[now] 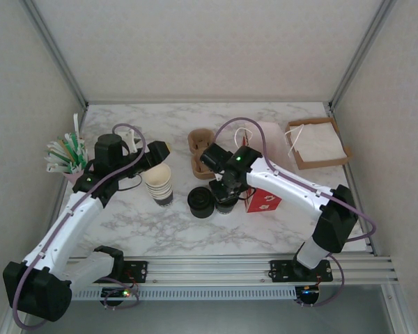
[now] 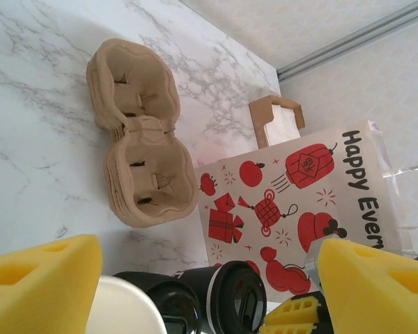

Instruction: Pack the takeout coffee

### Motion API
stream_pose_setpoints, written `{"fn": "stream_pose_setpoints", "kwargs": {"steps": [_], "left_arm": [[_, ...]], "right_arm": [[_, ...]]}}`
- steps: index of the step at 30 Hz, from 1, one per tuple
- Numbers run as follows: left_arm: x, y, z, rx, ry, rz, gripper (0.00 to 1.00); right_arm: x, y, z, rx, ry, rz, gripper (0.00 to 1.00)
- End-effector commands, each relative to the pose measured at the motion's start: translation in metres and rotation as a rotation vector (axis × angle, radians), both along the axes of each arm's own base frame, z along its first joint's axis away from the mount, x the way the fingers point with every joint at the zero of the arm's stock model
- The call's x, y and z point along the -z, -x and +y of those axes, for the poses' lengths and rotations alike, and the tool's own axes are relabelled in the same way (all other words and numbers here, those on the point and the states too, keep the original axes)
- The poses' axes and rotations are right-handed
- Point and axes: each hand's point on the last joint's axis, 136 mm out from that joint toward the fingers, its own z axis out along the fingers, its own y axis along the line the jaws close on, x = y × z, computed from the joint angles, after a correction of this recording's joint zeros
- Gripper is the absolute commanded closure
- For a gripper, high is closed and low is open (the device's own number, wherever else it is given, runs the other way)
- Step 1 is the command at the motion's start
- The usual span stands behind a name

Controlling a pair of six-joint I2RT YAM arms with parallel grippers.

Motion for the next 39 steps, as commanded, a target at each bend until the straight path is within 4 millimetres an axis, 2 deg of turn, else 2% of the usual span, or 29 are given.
{"fn": "stream_pose_setpoints", "kwargs": {"steps": [1, 6, 15, 23, 31, 35, 39], "left_arm": [[-0.013, -0.005, 0.004, -0.010, -0.029, -0.035, 0.19], [-0.014, -0.007, 0.004, -0.004, -0.044, -0.033, 0.18], [-0.017, -0.007, 0.002, 0.005, -0.032, -0.038, 0.21], [-0.016, -0.006, 0.002, 0.004, -0.033, -0.038, 0.21], [-0.015, -0.007, 0.002, 0.005, -0.031, -0.036, 0.21], [-0.015, -0.007, 0.002, 0.005, -0.029, -0.037, 0.21], [-0.015, -0.007, 0.002, 0.005, -0.026, -0.041, 0.21]], "right_arm": [[-0.008, 0.002, -0.010, 0.003, 0.018, -0.021, 0.81], [0.004, 0.005, -0.019, 0.015, 0.044, -0.018, 0.82], [0.023, -0.002, -0.019, 0.030, 0.094, 0.000, 0.84], [0.051, 0.010, -0.030, 0.052, 0.159, 0.087, 0.87], [0.067, 0.015, -0.037, 0.072, 0.175, 0.126, 0.88], [0.069, 0.015, -0.038, 0.072, 0.186, 0.131, 0.89], [0.047, 0.008, -0.036, 0.073, 0.170, 0.086, 0.88]]}}
